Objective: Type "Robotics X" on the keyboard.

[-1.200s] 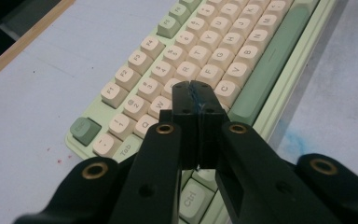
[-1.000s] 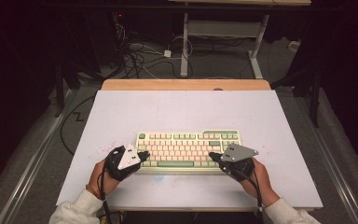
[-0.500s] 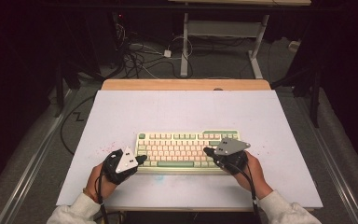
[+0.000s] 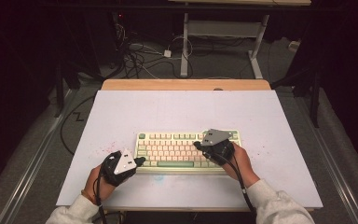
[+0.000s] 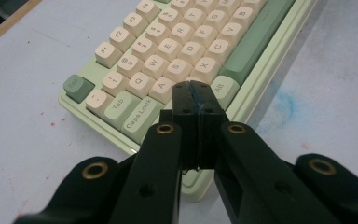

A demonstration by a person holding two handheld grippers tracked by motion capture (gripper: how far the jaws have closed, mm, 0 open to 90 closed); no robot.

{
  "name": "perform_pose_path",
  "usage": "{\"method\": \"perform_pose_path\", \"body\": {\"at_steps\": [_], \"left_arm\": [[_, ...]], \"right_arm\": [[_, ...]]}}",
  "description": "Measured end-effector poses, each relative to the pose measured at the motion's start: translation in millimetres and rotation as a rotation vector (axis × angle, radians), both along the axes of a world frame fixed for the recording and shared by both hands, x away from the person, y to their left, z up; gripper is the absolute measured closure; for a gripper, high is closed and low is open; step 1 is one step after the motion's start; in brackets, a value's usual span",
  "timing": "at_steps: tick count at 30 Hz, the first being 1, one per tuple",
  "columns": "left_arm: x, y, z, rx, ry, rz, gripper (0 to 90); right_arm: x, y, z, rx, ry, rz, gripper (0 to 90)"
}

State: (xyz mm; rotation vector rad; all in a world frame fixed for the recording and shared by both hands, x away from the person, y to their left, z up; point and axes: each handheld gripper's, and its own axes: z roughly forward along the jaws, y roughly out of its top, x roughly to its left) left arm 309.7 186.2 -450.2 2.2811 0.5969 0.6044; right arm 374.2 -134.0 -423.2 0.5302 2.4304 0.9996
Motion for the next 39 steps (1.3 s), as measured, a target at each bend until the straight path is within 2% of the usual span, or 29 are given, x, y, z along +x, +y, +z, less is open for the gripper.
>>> {"method": "perform_pose_path", "body": {"at_steps": [18,33,37,39], "left_arm": [[2.4,-1.1,-4.0,0.018,0.008,-0.009,87.7],[2.5,0.1,-4.7,0.022,0.013,-0.014,87.6],[2.5,-0.1,-5.4,0.03,0.015,-0.012,87.6],[2.5,-0.2,-5.5,0.03,0.015,-0.013,87.6]], "right_arm": [[16.9,29.5,-19.0,-0.075,0.04,0.019,90.0],[21.6,34.8,-24.1,-0.088,0.05,0.012,90.0],[20.3,36.4,-25.3,-0.114,0.068,0.022,90.0],[17.7,37.5,-24.4,-0.128,0.048,0.026,90.0]]}}
